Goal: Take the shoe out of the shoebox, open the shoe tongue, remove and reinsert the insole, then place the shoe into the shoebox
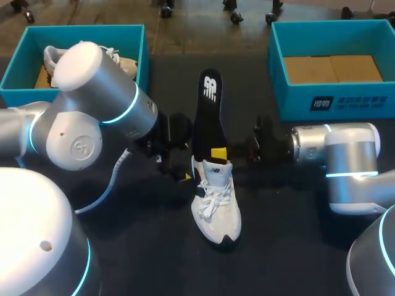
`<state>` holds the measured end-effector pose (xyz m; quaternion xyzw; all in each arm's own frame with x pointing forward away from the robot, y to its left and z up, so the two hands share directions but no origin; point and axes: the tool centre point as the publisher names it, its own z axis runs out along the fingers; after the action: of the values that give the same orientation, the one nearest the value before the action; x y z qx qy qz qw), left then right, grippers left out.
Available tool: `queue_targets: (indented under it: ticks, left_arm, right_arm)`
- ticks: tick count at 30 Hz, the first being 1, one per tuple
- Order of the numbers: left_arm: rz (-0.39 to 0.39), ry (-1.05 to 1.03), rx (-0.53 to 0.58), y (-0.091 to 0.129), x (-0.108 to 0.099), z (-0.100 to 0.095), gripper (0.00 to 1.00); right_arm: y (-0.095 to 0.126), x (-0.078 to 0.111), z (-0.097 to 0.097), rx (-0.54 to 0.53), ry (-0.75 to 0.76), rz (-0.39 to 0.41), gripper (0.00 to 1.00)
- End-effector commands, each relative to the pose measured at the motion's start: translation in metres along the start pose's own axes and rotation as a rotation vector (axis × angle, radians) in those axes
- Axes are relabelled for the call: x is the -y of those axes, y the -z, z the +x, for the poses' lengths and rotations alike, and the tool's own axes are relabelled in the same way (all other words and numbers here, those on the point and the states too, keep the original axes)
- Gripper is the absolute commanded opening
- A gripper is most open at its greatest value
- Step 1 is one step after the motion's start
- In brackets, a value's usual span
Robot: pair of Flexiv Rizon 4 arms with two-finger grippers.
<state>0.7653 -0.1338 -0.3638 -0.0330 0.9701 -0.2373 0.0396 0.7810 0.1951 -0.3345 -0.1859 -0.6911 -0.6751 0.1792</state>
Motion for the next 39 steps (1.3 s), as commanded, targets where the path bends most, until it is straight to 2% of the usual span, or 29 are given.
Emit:
queue_targets:
  ticks: [1, 6, 11, 15, 20, 32, 36, 38, 39]
  left_arm:
    - [-0.003, -0.003, -0.002, -0.002, 0.0, 0.001, 1.0]
    - [-0.003, -0.005, -0.001, -0.002, 0.001, 0.0, 1.0]
    - [-0.004, -0.006, -0.004, -0.003, 0.002, -0.001, 1.0]
    - [-0.004, -0.007, -0.005, -0.003, 0.002, -0.002, 1.0]
    - [-0.004, -0.009, -0.008, -0.003, 0.002, -0.003, 1.0]
    - [-0.004, -0.005, -0.001, 0.0, 0.005, -0.008, 1.0]
    - [-0.004, -0.014, 0.0, 0.0, 0.006, -0.008, 1.0]
    - [-0.008, -0.019, 0.004, -0.001, 0.006, -0.01, 1.0]
    - [-0.008, -0.02, 0.005, -0.001, 0.006, -0.011, 1.0]
  right_arm:
    - [0.001, -0.002, 0.0, 0.005, 0.002, 0.0, 0.32]
    - [0.001, -0.005, -0.004, 0.011, 0.005, 0.001, 0.32]
    - [0.0, -0.01, -0.005, 0.006, 0.008, -0.001, 0.28]
    - [0.001, -0.016, -0.007, -0.001, 0.013, 0.004, 0.31]
    - [0.001, -0.021, -0.01, -0.007, 0.02, 0.013, 0.31]
    - [-0.006, -0.032, -0.018, -0.035, 0.014, 0.079, 0.3]
    - [-0.008, -0.032, -0.019, -0.034, 0.005, 0.104, 0.24]
    - [-0.008, -0.032, -0.018, -0.034, 0.005, 0.105, 0.01]
    - [-0.007, -0.032, -0.017, -0.034, 0.004, 0.106, 0.0]
